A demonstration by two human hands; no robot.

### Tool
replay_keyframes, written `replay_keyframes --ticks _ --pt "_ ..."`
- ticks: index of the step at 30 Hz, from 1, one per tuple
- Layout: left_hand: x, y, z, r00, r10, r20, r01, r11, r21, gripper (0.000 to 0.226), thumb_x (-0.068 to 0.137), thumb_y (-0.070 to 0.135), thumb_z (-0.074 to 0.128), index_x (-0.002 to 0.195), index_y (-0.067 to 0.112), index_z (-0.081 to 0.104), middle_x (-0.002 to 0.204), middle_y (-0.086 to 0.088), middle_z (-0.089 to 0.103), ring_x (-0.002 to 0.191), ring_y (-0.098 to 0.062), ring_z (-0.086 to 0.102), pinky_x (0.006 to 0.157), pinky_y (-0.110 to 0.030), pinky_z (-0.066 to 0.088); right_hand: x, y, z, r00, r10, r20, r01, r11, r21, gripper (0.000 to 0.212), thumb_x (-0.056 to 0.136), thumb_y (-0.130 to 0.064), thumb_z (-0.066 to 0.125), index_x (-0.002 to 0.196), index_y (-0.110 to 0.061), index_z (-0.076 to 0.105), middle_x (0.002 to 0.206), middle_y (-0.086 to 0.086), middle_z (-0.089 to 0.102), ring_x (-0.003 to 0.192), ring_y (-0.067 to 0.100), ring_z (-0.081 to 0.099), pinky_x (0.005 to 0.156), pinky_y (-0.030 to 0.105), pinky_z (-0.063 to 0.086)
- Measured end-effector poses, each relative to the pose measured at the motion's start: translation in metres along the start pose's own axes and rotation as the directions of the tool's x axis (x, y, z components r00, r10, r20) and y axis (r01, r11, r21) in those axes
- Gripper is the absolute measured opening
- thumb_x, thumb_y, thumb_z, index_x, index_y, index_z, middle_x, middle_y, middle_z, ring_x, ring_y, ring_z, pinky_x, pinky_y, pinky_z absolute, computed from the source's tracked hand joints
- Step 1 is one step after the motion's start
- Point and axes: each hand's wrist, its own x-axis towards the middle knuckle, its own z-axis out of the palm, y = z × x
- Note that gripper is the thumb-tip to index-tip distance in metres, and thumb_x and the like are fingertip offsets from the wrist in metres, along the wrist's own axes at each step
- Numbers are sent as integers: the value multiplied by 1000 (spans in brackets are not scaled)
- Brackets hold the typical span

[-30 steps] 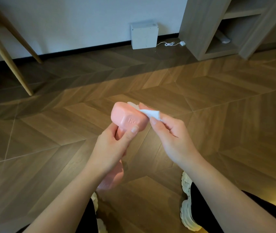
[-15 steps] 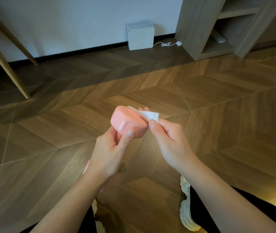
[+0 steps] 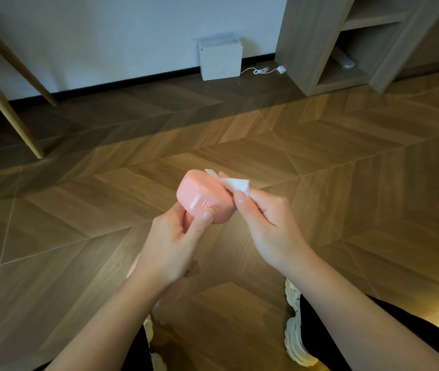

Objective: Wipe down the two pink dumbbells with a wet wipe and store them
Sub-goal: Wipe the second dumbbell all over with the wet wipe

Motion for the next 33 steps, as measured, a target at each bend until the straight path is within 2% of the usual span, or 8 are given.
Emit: replay_keyframes --ticks 3,7,11,15,23,26,30,33 --pt "0 -3 -1 1000 -13 9 14 999 -38 81 63 100 36 82 25 61 59 13 58 54 -5 48 58 -31 38 -9 -3 -1 998 -44 -45 45 999 17 49 101 -37 39 100 0 71 63 -7 53 57 10 44 54 29 35" --pt "1 -4 0 999 23 43 -25 999 37 77 66 99 35 78 26 58 60 17 60 54 -5 50 58 -28 37 1 0 -1 999 49 -15 -48 998 36 44 101 -31 40 107 -1 71 95 23 69 74 34 57 67 47 45" --pt "0 -5 0 999 -7 42 10 998 -70 77 66 98 39 78 25 60 57 12 55 55 -8 45 59 -34 36 -9 2 -1 999 -7 -36 8 1000 23 43 103 -33 40 109 -5 71 68 -9 61 59 8 47 55 26 37" --pt "1 -5 -2 998 37 54 -40 998 52 76 66 99 33 79 28 57 63 15 62 56 -6 52 58 -30 39 -3 5 -2 999 34 -10 -33 997 64 42 103 -26 41 108 4 69 90 10 73 76 19 64 67 40 49" --pt "4 -5 -1 999 3 36 -4 999 45 63 72 86 36 81 28 58 61 7 62 55 -4 52 58 -29 43 -5 1 4 998 -34 -58 36 999 26 43 101 -27 43 77 -2 68 56 -22 45 54 1 42 55 14 27" --pt "4 -5 -3 1000 -21 19 21 1000 -4 66 72 89 35 81 28 58 59 16 62 55 0 53 56 -24 39 -13 -4 5 991 -127 -29 128 991 45 29 102 -15 43 90 -13 69 92 -30 65 92 -8 63 76 9 42" --pt "5 -7 -3 1000 2 31 -3 999 33 74 68 95 32 82 28 59 62 2 62 57 -9 51 59 -34 41 -6 0 5 998 -45 -38 46 999 25 40 99 -31 41 70 -9 57 58 -24 47 56 -2 47 57 16 31" --pt "4 -7 -3 999 -23 37 23 1000 6 74 69 94 33 86 28 61 66 7 66 58 -5 54 58 -30 41 -12 -3 7 984 -179 -9 179 982 63 24 102 -18 42 91 -10 61 112 -20 69 109 2 64 89 26 52"
